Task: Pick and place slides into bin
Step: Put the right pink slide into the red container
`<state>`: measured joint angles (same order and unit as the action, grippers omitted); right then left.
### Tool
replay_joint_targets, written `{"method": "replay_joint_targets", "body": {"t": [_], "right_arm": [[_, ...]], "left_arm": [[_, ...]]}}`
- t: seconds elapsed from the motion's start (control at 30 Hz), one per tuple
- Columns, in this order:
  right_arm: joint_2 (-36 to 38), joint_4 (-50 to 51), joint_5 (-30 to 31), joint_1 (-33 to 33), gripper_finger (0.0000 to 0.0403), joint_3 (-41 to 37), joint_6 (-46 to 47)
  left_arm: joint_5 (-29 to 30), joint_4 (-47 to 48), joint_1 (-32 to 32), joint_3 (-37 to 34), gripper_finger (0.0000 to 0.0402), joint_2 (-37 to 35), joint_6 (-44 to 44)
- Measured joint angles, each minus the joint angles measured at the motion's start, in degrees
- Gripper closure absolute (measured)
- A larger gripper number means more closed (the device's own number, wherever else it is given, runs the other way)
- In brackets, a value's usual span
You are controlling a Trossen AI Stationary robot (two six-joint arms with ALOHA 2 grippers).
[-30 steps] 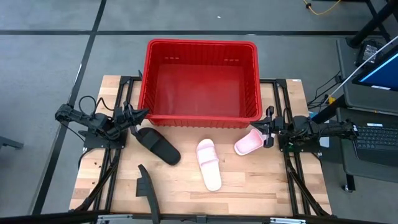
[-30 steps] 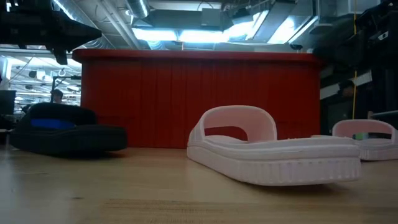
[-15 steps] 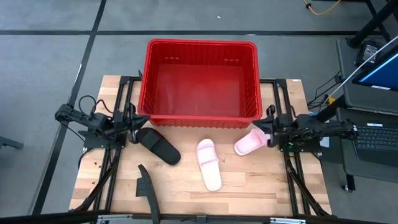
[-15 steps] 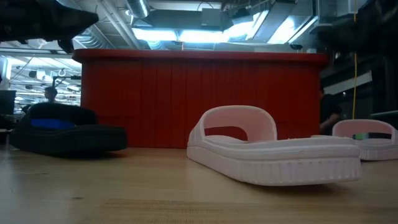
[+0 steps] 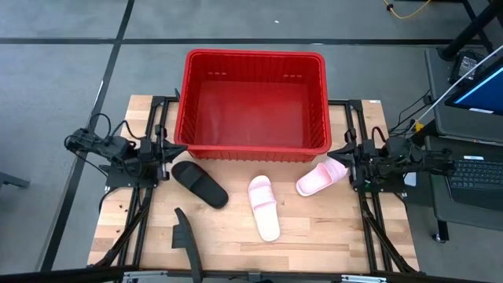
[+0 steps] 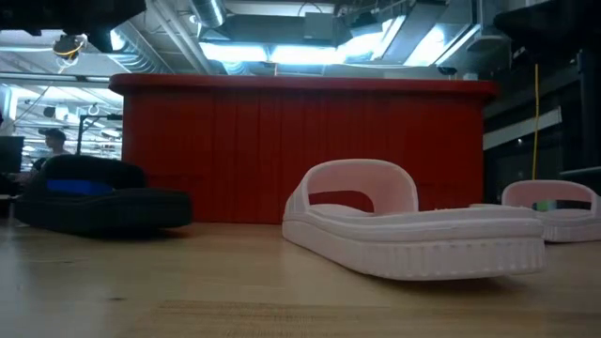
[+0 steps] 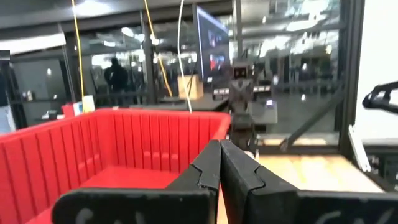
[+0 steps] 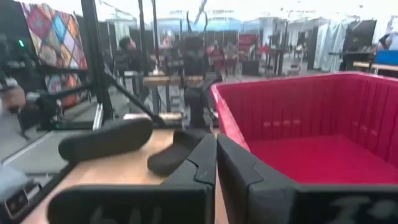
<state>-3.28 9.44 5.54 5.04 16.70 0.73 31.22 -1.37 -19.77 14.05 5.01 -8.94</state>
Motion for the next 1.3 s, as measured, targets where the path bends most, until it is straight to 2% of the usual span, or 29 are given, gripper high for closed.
{"method": "replay_joint_targets", "body": {"t": [0.33,0.5,0.57,0.77,0.9,1.03,1.2,1.3], "right_arm": [[-1.63,-0.1,-0.04,0.0,0.0388,0.73,-0.49],[-2.15,-0.06,0.44,0.0,0.0397,1.3,-4.24],[-3.09,-0.15,0.68,0.0,0.0397,2.0,-3.88],[-10.17,-0.1,0.81,0.02,0.0399,4.27,-2.29],[-17.2,-0.14,1.01,0.88,0.04,7.81,0.23],[-24.88,-0.35,1.34,3.58,0.0401,12.46,0.29],[-33.42,2.89,9.22,10.01,0.0401,18.34,0.77],[-38.03,7.97,16.32,15.24,0.0401,22.38,6.2]], "left_arm": [[1.55,-0.95,0.0,1.79,0.04,7.86,-4.71],[7.0,-2.23,0.0,1.79,0.04,8.34,-4.07],[7.45,-2.25,0.0,1.79,0.04,8.34,-3.13],[3.7,-2.81,0.0,1.79,0.04,8.34,-2.26],[3.63,-4.03,0.0,1.79,0.04,8.34,0.57],[1.04,-3.93,0.0,1.79,0.04,8.85,2.26],[-0.38,-3.95,0.0,1.79,0.04,10.48,2.79],[-0.39,-4.01,0.0,1.79,0.04,11.21,2.88]]}}
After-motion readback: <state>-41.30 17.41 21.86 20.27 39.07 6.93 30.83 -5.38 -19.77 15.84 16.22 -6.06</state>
